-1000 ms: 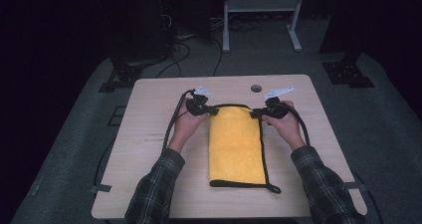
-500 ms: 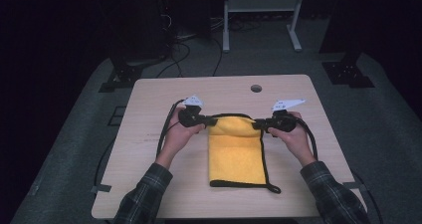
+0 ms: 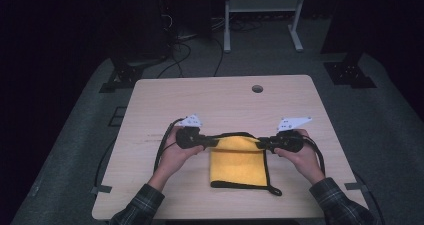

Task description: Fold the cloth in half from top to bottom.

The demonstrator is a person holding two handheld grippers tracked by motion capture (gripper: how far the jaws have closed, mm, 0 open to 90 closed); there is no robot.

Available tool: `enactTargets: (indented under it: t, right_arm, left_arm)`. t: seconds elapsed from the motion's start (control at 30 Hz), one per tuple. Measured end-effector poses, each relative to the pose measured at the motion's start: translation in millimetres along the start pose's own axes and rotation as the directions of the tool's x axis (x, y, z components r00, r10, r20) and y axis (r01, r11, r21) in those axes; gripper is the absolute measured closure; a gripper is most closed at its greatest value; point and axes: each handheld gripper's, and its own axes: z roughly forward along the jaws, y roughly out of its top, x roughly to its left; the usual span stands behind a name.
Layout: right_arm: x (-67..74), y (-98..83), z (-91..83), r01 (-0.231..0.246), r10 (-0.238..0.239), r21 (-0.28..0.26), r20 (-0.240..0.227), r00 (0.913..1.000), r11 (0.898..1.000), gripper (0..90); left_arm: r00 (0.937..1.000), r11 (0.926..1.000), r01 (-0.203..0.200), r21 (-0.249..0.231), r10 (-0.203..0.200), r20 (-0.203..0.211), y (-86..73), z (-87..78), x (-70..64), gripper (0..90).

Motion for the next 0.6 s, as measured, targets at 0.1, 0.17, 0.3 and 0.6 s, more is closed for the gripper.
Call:
enactTargets:
  t: [0.1,0.17,0.3,0.6]
  right_arm:
    - [9.9,-5.5,-3.1,0.011,-0.01,0.005,-0.016,0.9998,1.0,77.3]
    - [15.7,-11.0,-3.5,0.01,-0.01,0.018,-0.022,0.9997,1.0,77.3]
    - [24.4,-22.8,-4.2,0.012,-0.011,0.049,-0.027,0.9996,0.999,76.9]
    - [33.1,-44.6,3.7,0.024,-0.02,0.138,-0.03,0.9994,0.99,70.4]
  left_arm:
    - [0.9999,1.0,0.004,0.005,-0.004,0.016,-8.0,-2.3,-7.7,80.7]
    - [0.9998,0.9998,0.0,0.018,0.0,0.022,-13.3,-1.7,-13.7,80.7]
    - [0.9991,0.9987,-0.01,0.051,0.008,0.042,-22.7,1.9,-23.9,80.4]
    - [0.9984,0.9884,-0.001,0.152,-0.008,0.056,-43.1,17.1,-28.5,73.9]
